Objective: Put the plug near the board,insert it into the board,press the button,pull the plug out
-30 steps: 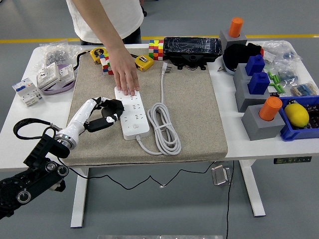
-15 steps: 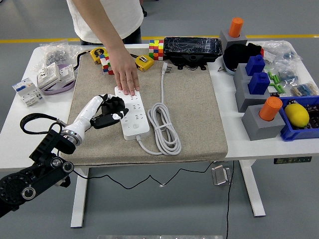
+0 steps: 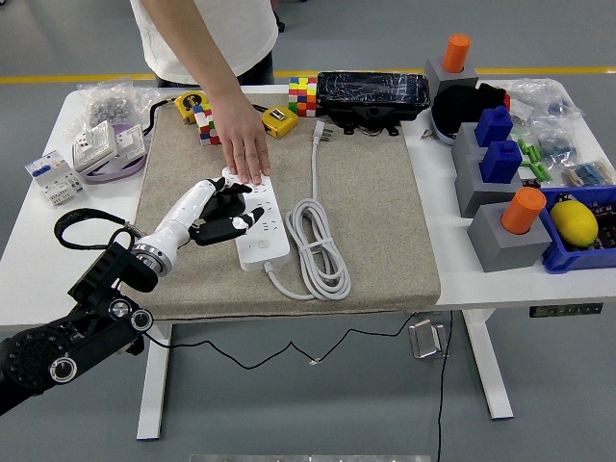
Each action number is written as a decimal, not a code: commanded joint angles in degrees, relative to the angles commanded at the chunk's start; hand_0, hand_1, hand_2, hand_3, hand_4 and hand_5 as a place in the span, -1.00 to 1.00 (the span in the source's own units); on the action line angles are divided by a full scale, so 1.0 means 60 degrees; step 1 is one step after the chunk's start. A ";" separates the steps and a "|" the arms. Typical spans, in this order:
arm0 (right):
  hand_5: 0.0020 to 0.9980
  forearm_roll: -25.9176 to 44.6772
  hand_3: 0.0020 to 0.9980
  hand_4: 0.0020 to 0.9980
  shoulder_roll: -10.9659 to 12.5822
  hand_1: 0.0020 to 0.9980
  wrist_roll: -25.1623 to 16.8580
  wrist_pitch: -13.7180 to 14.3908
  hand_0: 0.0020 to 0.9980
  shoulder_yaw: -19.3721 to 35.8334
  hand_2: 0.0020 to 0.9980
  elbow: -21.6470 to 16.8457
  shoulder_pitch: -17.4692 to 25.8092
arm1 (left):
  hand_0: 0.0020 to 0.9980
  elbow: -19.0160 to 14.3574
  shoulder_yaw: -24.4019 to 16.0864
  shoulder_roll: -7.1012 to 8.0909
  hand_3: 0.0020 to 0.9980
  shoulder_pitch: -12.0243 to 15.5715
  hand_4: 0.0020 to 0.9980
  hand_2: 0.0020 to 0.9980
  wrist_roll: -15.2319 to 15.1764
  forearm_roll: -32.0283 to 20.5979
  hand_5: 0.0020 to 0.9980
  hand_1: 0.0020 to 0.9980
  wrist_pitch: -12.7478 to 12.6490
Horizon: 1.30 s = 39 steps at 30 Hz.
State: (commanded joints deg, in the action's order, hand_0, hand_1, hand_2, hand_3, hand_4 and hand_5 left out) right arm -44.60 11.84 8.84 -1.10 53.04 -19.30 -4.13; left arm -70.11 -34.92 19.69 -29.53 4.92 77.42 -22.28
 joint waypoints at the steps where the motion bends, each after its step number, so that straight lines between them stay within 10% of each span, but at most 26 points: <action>1: -0.11 0.0001 0.15 0.83 0.0000 0.35 0.0000 0.0000 0.22 0.0003 0.38 0.0000 -0.0001 | 0.52 -0.0003 0.0023 0.0001 0.40 -0.0028 0.51 0.52 0.0008 0.0004 0.06 0.51 0.0005; 19: -0.11 0.0026 0.15 0.83 0.0013 0.35 -0.0004 0.0003 0.22 -0.0047 0.38 -0.0006 -0.0014 | 0.49 0.0117 0.0626 -0.0129 0.38 -0.0647 0.49 0.50 0.0331 0.0081 0.06 0.49 0.0205; 38: -0.11 0.0022 0.15 0.83 0.0024 0.35 -0.0003 0.0000 0.22 -0.0095 0.38 -0.0038 0.0008 | 0.48 -0.0537 -0.0014 0.0110 0.36 -0.0265 0.49 0.50 -0.0009 -0.0008 0.06 0.49 0.0028; 39: -0.11 0.0021 0.15 0.83 0.0027 0.35 -0.0004 0.0002 0.22 -0.0097 0.38 -0.0040 0.0006 | 0.23 -0.0650 -0.0079 0.0136 0.32 -0.0217 0.49 0.40 -0.0014 0.0002 0.05 0.34 0.0018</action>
State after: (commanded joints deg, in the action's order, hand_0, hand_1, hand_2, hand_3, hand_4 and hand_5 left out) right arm -44.48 12.00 8.81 -1.09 52.46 -19.54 -4.10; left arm -74.02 -35.39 20.51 -30.84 4.84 77.44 -22.17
